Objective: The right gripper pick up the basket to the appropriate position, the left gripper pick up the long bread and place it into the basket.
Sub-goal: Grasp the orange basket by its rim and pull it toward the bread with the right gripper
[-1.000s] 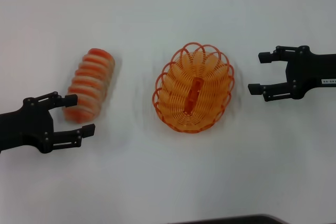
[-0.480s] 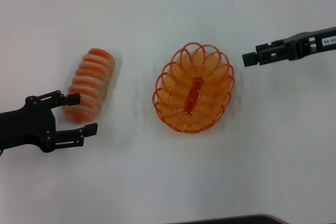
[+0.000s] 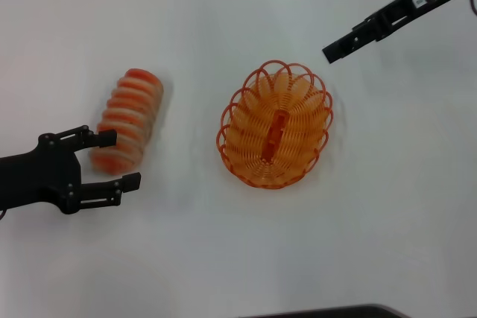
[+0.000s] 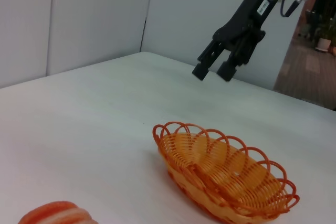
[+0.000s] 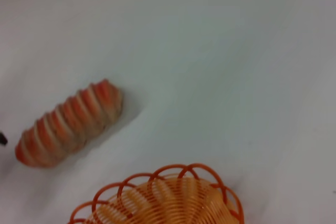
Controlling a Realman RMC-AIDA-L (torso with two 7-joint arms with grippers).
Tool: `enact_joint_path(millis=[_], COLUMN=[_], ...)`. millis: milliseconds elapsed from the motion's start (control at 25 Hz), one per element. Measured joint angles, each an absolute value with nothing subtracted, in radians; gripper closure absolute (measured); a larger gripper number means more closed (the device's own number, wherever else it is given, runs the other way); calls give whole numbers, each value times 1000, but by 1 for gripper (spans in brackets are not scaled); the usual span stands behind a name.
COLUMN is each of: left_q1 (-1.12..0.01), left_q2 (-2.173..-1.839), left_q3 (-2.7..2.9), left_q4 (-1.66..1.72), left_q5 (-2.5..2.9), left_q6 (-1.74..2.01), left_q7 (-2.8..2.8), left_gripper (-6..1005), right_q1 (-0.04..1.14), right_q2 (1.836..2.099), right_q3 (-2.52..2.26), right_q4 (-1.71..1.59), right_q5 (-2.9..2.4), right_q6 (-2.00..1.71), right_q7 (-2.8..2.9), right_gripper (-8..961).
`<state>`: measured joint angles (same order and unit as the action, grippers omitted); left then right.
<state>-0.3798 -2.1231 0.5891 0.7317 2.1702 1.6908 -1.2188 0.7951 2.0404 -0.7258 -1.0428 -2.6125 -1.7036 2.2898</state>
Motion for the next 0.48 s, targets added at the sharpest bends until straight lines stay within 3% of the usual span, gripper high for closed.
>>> enact_joint_path(millis=[320,480], left_q1=[-385,-380], left_q2=[-2126,-2127], left_q3=[588,586], left_q4=[729,726], left_q5=[2168,2167], left_q6=[1693,1689], left_q7=[-1219,-1217], left_gripper=[131,131], right_q1=[791,795], right_q2=[2082,2085], right_q3=[-928,-969], right_q4=[-1030,-959], right_q5=[-2631,-2632], right_q6=[-1560,-1481], right_q7=[2144,2147], right_gripper=[36,36])
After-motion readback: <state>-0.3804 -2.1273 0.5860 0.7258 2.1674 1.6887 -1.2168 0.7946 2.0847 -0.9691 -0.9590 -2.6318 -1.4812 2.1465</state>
